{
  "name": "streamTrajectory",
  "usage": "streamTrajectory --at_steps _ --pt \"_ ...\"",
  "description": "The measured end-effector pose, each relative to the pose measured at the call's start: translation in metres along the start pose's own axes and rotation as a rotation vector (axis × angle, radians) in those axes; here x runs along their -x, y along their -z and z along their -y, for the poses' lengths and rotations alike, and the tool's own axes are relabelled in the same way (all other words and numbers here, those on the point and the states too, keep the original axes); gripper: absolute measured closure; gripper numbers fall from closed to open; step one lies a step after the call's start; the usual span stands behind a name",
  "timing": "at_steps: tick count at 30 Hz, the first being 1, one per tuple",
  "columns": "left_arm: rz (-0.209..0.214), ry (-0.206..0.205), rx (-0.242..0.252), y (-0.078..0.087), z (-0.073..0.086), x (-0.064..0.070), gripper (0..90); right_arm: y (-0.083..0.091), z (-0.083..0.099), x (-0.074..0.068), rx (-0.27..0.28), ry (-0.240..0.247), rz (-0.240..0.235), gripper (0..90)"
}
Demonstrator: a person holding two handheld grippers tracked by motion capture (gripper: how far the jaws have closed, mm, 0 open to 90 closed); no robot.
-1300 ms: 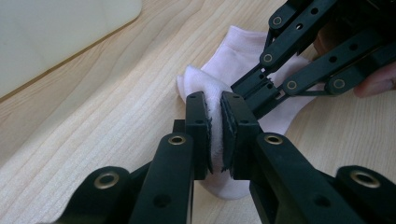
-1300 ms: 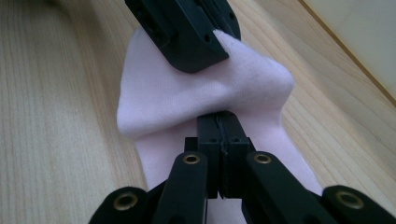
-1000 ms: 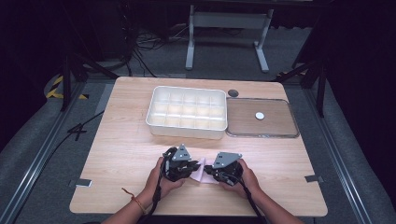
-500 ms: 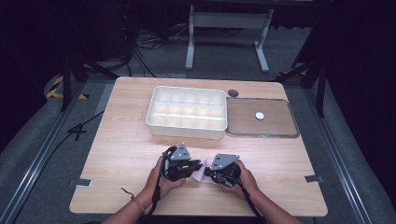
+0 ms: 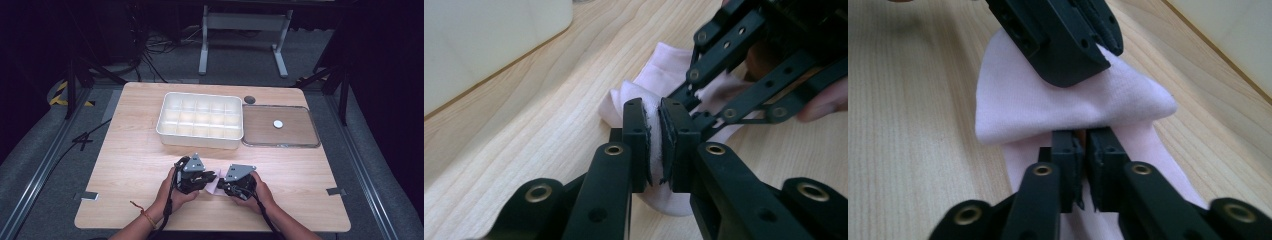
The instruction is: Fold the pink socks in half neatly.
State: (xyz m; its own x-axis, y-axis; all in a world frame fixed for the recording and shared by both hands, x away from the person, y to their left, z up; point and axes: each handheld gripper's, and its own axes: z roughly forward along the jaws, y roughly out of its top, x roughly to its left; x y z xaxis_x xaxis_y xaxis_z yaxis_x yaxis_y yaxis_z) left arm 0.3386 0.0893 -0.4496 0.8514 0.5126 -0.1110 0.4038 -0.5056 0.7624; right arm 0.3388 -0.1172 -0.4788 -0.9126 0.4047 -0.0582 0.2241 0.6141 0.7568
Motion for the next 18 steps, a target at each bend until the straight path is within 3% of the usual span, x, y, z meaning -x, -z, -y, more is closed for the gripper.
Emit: streamTrajectory --at_steps 4,5,9,18 --pt "-0.016 0.012 -0.001 0.003 0.001 -0.002 82.6 0.013 -0.001 0.004 0.022 0.000 -0.005 79.4" --pt "-0.015 0.015 0.001 0.005 0.002 -0.004 82.6 0.028 0.000 0.011 0.050 -0.018 0.006 80.1" --pt "-0.019 0.015 0.004 0.007 0.002 -0.005 82.6 0.043 0.006 0.019 0.060 -0.054 0.018 83.4" --pt "-0.010 -0.005 0.010 0.005 -0.002 -0.001 82.5 0.025 0.010 0.016 -0.026 -0.038 0.004 87.1"
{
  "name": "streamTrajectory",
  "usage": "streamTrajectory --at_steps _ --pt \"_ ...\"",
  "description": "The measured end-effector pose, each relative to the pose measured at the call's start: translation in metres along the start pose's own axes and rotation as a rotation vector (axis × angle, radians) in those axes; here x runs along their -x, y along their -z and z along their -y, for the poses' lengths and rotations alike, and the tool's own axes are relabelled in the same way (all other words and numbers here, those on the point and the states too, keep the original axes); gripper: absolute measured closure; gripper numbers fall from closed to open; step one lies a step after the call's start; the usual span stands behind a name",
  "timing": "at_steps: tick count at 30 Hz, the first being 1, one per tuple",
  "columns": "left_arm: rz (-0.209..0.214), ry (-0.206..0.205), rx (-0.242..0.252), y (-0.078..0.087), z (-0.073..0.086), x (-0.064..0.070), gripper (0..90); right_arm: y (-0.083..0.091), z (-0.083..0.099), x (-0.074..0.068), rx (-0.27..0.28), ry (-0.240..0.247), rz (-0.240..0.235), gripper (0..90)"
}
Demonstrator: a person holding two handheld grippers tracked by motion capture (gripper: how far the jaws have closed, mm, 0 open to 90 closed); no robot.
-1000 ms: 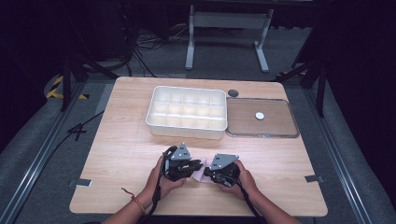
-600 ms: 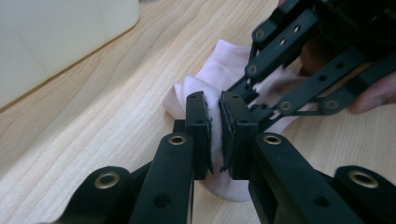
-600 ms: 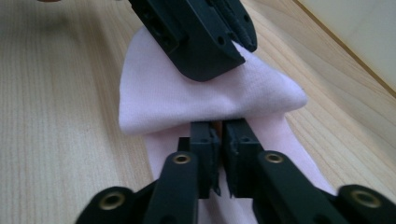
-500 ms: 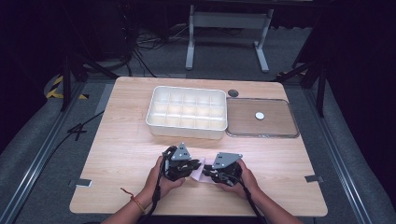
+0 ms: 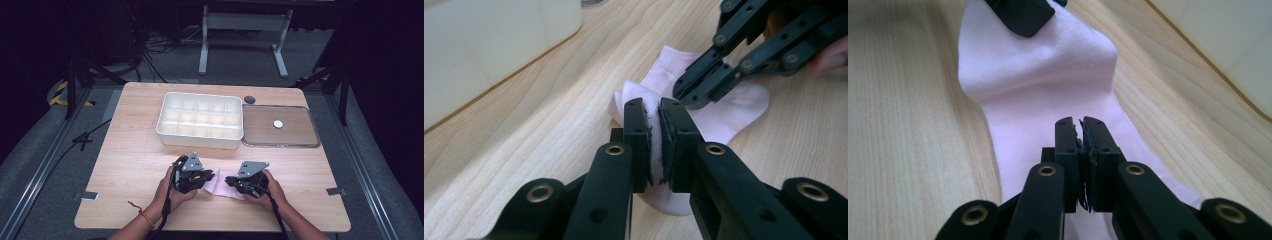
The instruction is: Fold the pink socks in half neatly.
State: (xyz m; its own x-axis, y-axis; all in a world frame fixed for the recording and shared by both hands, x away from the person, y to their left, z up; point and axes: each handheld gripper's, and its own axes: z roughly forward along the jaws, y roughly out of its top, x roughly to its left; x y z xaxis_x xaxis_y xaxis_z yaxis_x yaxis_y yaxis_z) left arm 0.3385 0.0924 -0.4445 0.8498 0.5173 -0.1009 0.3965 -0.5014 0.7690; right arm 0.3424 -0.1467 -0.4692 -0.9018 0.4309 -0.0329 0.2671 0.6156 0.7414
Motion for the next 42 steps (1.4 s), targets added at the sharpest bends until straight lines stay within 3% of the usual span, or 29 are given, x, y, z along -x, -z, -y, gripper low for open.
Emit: streamTrajectory --at_steps 5,11,13,17,25,28,35,42 --pt "0.008 -0.022 -0.004 -0.003 -0.005 0.004 82.5 -0.008 0.000 -0.002 -0.022 0.006 -0.003 88.2" --pt "0.011 -0.035 -0.023 -0.006 -0.007 0.006 82.6 -0.013 -0.003 -0.004 -0.011 0.013 -0.008 85.6" --pt "0.006 -0.035 -0.029 -0.005 -0.007 0.005 82.6 -0.006 -0.004 -0.002 0.016 0.015 -0.009 84.1" --pt "-0.001 -0.028 -0.027 -0.001 -0.006 0.003 82.7 0.019 -0.001 0.009 0.043 0.003 0.037 82.7" --pt "-0.002 -0.026 -0.039 -0.001 -0.008 0.003 82.7 0.047 0.021 0.020 -0.022 -0.035 0.086 76.2" --pt "-0.002 -0.048 -0.053 -0.004 -0.012 0.005 82.7 0.048 0.026 0.023 -0.018 -0.067 0.061 74.8" --pt "-0.005 -0.077 -0.074 -0.009 -0.020 0.013 82.6 0.042 0.029 0.026 -0.031 -0.080 0.060 76.5" --pt "-0.008 -0.092 -0.083 -0.016 -0.026 0.016 82.6 0.032 0.027 0.020 -0.060 -0.041 0.064 76.6"
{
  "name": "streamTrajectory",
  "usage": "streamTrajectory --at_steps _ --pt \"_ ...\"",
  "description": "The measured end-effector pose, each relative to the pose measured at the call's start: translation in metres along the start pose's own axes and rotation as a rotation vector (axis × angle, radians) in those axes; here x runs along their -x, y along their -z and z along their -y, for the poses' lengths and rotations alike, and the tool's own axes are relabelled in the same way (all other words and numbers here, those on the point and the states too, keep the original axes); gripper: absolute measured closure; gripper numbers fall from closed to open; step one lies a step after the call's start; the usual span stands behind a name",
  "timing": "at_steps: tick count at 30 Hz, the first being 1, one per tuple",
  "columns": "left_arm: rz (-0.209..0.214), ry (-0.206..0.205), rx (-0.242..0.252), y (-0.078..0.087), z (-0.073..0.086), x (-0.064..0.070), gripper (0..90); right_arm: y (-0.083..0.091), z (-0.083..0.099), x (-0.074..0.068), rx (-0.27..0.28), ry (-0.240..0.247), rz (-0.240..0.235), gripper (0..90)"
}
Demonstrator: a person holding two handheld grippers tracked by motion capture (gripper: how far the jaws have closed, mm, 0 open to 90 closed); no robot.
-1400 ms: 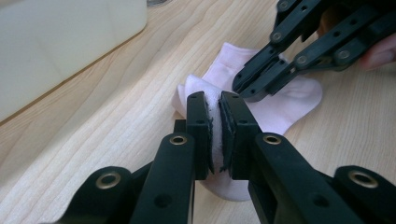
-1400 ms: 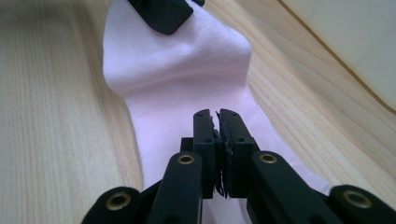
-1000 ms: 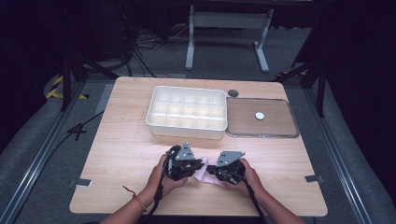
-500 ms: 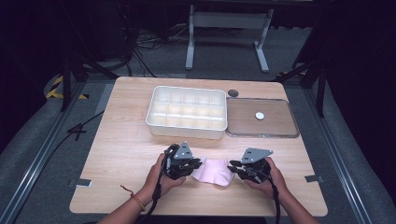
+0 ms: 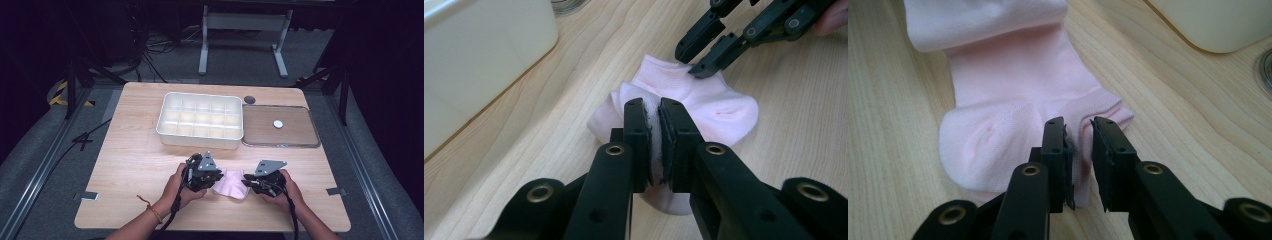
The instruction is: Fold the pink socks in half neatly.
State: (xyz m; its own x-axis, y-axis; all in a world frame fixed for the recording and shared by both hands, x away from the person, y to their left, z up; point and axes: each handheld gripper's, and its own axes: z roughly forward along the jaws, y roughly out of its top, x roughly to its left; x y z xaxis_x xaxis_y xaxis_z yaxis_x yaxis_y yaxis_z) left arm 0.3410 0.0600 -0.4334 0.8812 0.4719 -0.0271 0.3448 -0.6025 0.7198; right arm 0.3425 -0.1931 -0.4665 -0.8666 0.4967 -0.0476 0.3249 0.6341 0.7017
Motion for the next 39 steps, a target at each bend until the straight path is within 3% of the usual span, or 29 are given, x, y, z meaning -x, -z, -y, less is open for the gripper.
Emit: streamTrajectory --at_steps 22,31,34,39 --pt "0.029 -0.046 -0.053 -0.033 -0.011 0.011 82.4 -0.003 0.000 0.003 -0.009 0.017 -0.025 77.4" --pt "0.021 -0.031 -0.043 -0.038 -0.010 0.012 81.9 0.000 -0.001 0.003 -0.013 0.022 -0.017 76.8" --pt "0.018 -0.019 -0.028 -0.038 -0.011 0.013 77.7 0.000 0.000 0.004 -0.015 0.018 -0.020 77.3" --pt "0.047 -0.023 0.008 -0.030 -0.014 0.014 75.8 -0.001 0.001 0.004 -0.016 0.015 -0.021 77.5"
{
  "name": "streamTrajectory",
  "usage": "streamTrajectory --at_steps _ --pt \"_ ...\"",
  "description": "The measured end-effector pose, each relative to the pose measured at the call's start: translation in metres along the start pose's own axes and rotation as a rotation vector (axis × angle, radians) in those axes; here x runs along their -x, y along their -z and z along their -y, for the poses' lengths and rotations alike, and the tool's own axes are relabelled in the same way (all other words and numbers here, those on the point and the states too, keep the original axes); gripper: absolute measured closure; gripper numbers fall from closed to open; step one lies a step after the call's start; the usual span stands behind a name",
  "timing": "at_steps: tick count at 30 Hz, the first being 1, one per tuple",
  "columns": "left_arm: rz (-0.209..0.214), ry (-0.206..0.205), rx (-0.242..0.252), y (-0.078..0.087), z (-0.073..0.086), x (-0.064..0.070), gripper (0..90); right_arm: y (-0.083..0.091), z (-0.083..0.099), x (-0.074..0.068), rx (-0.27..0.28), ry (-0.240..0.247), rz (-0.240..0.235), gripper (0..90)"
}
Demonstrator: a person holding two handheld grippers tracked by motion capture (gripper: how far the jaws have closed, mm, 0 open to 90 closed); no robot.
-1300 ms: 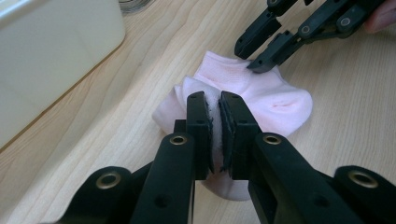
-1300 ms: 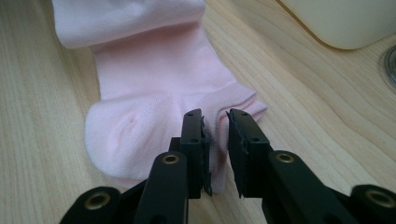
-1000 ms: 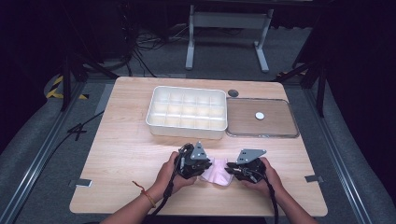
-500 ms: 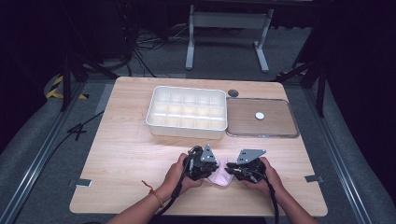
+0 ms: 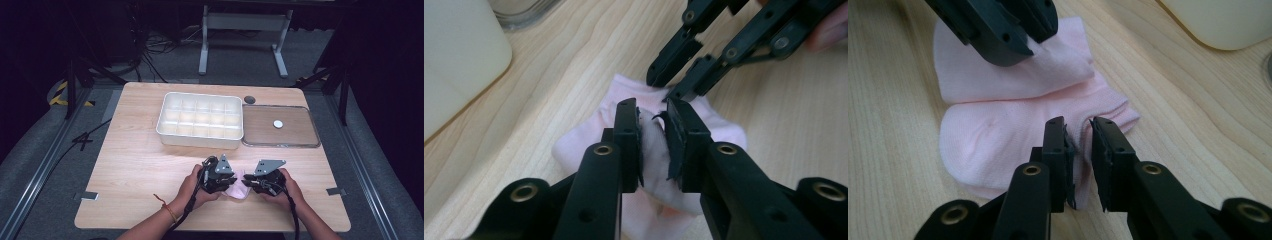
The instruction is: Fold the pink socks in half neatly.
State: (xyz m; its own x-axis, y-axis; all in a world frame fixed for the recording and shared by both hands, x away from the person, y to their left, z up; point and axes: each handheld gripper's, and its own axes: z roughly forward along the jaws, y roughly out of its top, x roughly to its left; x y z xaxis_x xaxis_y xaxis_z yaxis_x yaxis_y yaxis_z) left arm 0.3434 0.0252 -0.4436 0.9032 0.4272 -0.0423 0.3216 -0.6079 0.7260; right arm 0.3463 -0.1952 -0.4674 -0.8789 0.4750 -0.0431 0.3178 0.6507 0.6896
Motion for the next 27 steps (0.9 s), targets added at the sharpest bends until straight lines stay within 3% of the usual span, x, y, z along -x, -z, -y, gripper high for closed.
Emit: streamTrajectory --at_steps 6,9,12,13,17,18,24,26,27 --pt "0.016 0.019 0.076 0.026 -0.002 -0.007 74.0 0.000 0.001 0.000 0.006 -0.004 -0.008 77.8" --pt "0.012 0.039 0.096 0.039 0.002 -0.012 74.1 -0.001 0.002 0.000 0.007 -0.008 -0.010 77.9" --pt "0.005 0.034 0.087 0.042 0.007 -0.014 75.3 -0.001 0.002 0.000 0.007 -0.006 -0.010 77.9" --pt "0.012 0.009 0.052 0.040 0.014 -0.014 75.8 -0.001 0.002 0.000 0.007 -0.010 -0.012 78.0" --pt "0.025 -0.003 0.023 0.029 0.023 -0.010 77.8 -0.001 0.002 0.000 0.007 -0.008 -0.010 78.0" --pt "0.052 -0.016 0.025 0.022 0.027 -0.007 78.1 -0.001 0.001 0.000 0.006 -0.003 -0.010 78.0" --pt "0.066 -0.046 0.003 0.004 0.032 0.001 77.8 0.000 0.001 0.000 0.010 -0.008 -0.005 77.4" --pt "0.078 -0.058 -0.012 -0.002 0.033 0.002 77.8 0.005 0.000 0.000 0.025 -0.012 -0.001 78.6" --pt "0.071 -0.063 -0.019 -0.005 0.034 0.003 78.0 0.011 -0.003 0.001 0.060 -0.020 0.003 79.0"
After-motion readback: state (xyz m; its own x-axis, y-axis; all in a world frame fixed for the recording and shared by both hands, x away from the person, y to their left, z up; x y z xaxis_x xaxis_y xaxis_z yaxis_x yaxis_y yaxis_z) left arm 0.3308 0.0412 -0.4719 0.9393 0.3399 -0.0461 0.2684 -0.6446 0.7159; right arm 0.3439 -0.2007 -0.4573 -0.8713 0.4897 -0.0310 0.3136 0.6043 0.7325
